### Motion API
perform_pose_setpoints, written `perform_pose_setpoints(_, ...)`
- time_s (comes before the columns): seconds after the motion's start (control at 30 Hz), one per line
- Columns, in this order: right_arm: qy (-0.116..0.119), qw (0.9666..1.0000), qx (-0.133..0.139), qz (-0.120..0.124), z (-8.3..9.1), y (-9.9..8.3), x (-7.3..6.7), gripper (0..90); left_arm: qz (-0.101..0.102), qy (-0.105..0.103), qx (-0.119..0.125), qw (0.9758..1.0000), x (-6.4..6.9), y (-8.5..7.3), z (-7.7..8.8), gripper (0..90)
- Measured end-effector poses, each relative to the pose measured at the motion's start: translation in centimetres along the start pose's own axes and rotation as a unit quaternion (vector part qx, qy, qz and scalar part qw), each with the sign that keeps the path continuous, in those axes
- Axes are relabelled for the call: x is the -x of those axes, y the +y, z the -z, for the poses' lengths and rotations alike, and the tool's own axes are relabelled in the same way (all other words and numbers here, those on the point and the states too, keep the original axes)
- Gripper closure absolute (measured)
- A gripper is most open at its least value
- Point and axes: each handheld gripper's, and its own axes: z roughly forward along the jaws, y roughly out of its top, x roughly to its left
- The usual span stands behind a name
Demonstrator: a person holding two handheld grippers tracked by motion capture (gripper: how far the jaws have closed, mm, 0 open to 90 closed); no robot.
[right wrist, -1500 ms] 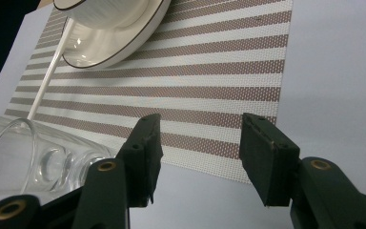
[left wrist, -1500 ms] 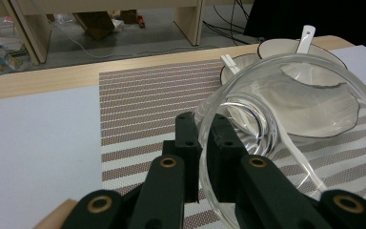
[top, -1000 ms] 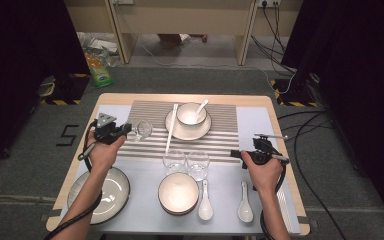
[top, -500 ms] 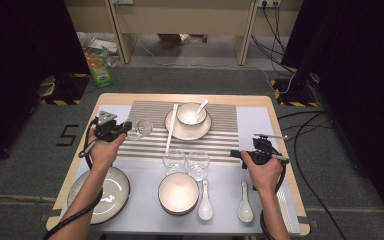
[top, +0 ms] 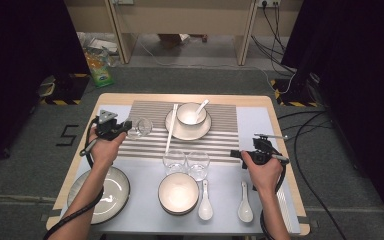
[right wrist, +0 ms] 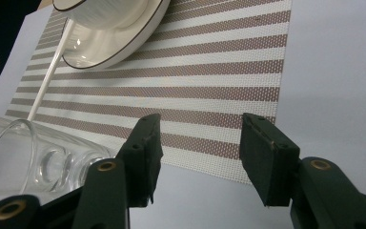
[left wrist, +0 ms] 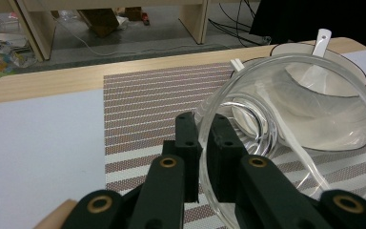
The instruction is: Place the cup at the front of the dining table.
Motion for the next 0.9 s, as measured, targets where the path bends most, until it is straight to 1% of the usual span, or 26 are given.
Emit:
perform_pose_setpoints(0.37, 0.001, 1.0, 0.001, -0.001, 0.08, 0.03, -0.01, 49.6, 0.005, 0.003, -0.001, 1.0, -0.22, -0.08, -0.31, 84.1)
perform_pose_setpoints(0.9, 0.001, 1.0, 0.001, -0.002, 0.1, 0.03, -0.01, 49.6, 0.006, 0.007, -0.003, 1.0, -0.38, 0.25, -0.67, 84.1)
